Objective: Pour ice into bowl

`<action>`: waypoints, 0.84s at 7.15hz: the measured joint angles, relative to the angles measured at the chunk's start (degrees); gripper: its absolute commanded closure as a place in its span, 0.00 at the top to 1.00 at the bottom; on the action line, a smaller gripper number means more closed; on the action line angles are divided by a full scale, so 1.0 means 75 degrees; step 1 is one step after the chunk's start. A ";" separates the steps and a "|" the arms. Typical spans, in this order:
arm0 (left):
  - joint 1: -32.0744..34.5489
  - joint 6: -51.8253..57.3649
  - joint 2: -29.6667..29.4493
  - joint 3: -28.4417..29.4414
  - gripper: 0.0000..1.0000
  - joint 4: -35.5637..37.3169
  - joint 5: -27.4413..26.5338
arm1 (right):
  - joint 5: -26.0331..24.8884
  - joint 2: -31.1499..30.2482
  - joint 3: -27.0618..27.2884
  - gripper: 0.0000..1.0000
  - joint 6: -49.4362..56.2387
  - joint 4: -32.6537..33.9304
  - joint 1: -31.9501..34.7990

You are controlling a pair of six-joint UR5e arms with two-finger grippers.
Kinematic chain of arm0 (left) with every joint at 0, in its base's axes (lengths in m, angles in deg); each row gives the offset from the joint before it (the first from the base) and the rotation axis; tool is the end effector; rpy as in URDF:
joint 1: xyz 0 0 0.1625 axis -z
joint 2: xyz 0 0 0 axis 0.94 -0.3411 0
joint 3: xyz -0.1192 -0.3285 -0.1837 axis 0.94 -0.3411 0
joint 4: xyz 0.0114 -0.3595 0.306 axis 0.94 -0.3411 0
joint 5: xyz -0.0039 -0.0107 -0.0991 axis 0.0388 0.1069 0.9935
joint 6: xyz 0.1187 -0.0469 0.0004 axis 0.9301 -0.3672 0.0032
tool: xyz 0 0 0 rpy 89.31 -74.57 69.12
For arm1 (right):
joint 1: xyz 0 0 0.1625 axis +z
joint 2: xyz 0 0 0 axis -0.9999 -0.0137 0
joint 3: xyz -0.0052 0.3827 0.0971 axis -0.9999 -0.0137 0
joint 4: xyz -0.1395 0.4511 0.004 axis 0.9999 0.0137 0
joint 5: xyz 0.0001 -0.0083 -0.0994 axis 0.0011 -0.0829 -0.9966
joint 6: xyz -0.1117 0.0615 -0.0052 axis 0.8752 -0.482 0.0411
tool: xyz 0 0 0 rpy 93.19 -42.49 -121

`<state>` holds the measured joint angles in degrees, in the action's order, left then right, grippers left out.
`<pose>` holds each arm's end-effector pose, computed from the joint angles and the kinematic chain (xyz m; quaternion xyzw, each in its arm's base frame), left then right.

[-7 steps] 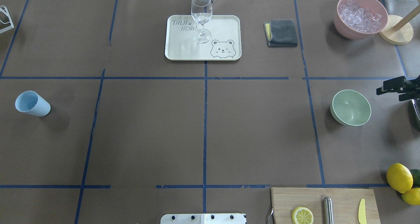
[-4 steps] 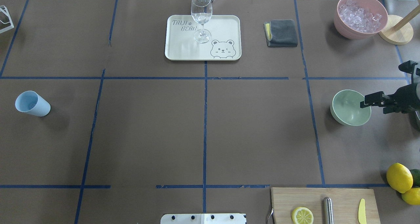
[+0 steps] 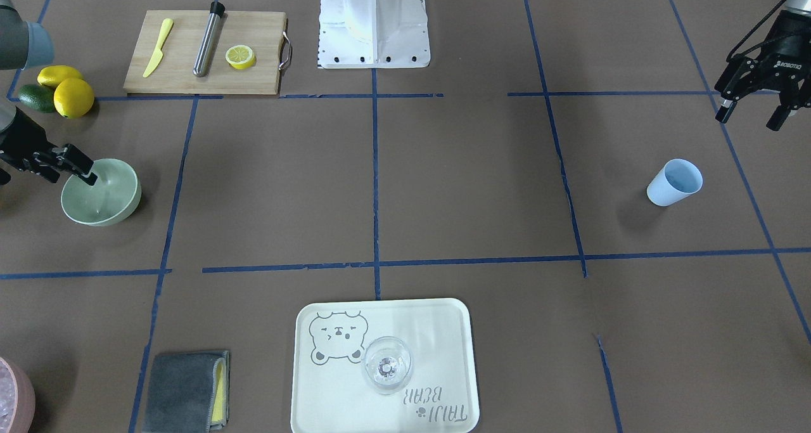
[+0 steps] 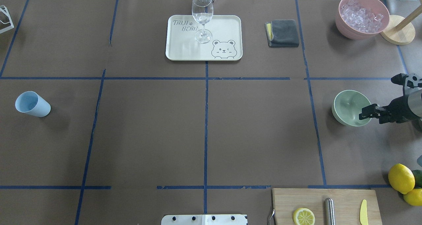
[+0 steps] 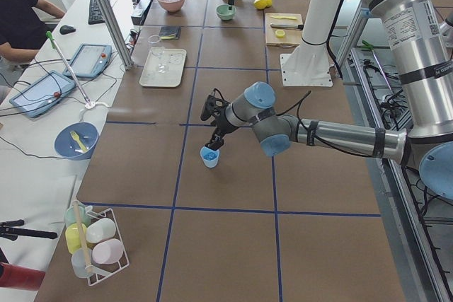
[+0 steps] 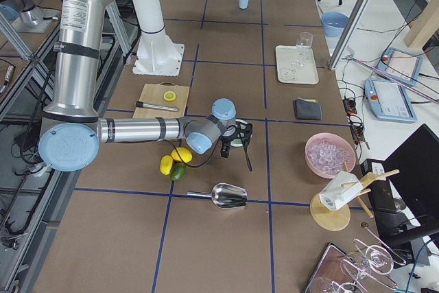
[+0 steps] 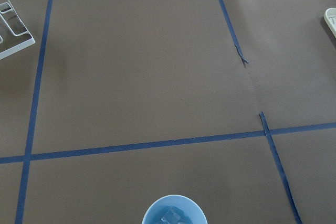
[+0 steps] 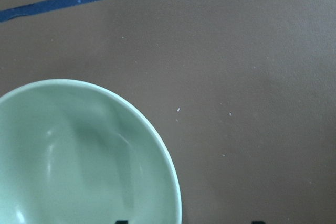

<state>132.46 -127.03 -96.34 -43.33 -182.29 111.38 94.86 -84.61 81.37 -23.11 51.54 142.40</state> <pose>0.1346 -0.4523 0.4907 0.2959 0.4081 -0.0542 0.8620 -0.2720 -0.4650 0.5987 0.0021 -0.4295 0.0927 0.8983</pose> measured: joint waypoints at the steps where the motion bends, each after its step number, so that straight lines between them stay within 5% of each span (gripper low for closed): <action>1: -0.0287 0.0022 0.0204 0.0005 1.00 -0.0304 -0.0558 | 0.0031 0.0012 -0.0027 0.57 0.0000 -0.0006 -0.0008; 2: -0.0662 0.0010 0.0352 0.0008 1.00 -0.0505 -0.1175 | 0.0058 0.0019 -0.0029 0.16 0.0000 -0.0016 -0.0008; 3: -0.0966 -0.0068 0.0454 0.0020 1.00 -0.0683 -0.1643 | 0.0086 0.0020 -0.0017 0.00 0.0002 -0.0024 -0.0007; 6: -0.2868 -0.1254 0.0628 0.0055 1.00 -0.1000 -0.3927 | 0.0135 0.0003 0.0038 0.00 0.0010 -0.0047 0.0011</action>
<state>110.94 -136.43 -91.63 -42.91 -189.79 81.93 95.87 -84.58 81.65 -23.04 51.19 142.49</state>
